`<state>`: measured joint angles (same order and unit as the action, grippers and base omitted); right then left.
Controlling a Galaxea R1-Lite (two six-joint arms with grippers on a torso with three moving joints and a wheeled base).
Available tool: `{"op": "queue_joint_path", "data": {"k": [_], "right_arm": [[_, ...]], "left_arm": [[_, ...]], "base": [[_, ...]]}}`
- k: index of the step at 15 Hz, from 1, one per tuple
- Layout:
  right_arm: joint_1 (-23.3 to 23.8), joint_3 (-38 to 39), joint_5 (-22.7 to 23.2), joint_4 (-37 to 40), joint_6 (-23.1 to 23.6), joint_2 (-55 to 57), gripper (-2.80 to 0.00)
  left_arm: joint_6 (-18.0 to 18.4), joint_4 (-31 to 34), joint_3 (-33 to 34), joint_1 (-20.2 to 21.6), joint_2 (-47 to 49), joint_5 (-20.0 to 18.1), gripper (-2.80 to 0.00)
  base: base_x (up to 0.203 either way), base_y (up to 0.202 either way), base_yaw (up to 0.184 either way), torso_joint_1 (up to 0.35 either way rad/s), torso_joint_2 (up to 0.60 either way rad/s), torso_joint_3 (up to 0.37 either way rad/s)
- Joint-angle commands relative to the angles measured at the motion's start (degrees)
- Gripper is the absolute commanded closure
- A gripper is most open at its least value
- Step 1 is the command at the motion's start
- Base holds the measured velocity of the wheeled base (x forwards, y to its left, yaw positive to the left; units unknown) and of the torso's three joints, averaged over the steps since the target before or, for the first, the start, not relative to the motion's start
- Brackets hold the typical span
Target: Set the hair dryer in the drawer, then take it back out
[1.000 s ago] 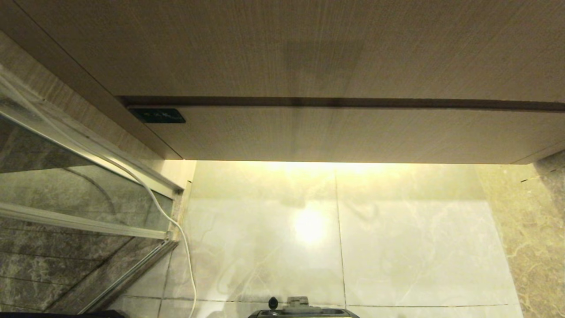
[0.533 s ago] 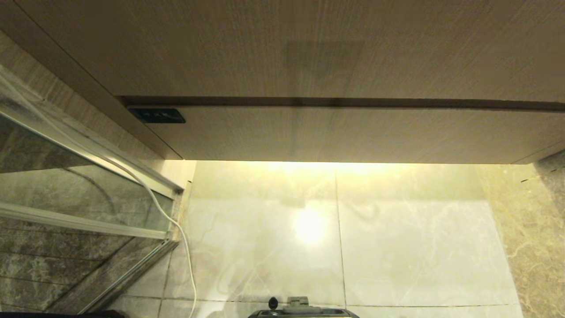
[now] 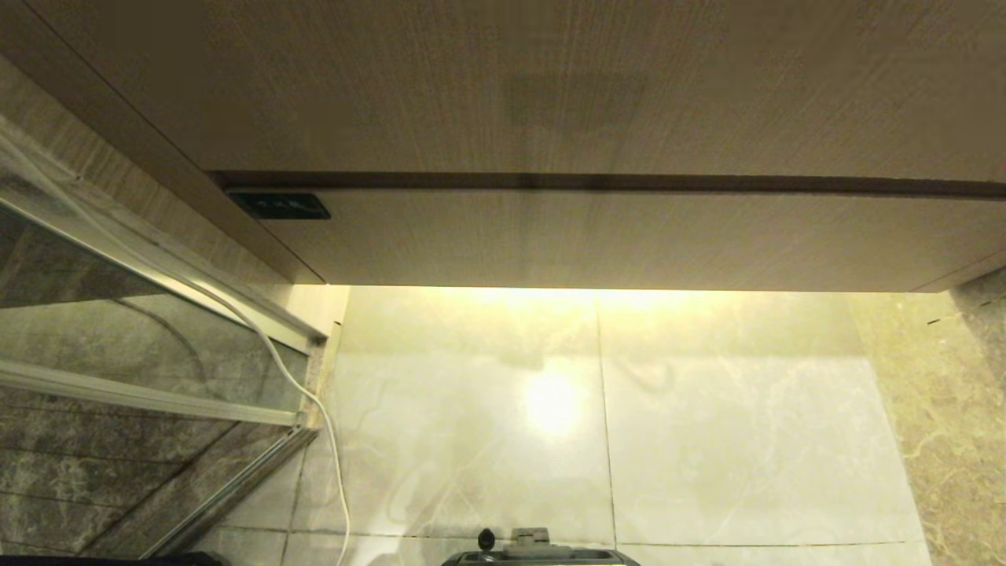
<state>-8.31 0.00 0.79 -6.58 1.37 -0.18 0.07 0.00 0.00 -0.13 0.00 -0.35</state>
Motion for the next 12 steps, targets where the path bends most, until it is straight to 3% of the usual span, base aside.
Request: {"op": "queue_joint_path", "data": {"k": [1,12], "right_arm": [[-0.04,2.29,0.00,-0.07,-0.23,-2.11,0.00],[-0.03,2.29,0.00,-0.01,-0.41,-2.11,0.00]], "left_arm": [[0.01,0.00,0.06,0.00,0.00,0.00,0.00],[0.01,0.00,0.09,0.03,0.00,0.00,0.00]], "base": [[0.000,0.000,0.000,0.000,0.00,0.000],[0.000,0.000,0.000,0.000,0.00,0.000]]}}
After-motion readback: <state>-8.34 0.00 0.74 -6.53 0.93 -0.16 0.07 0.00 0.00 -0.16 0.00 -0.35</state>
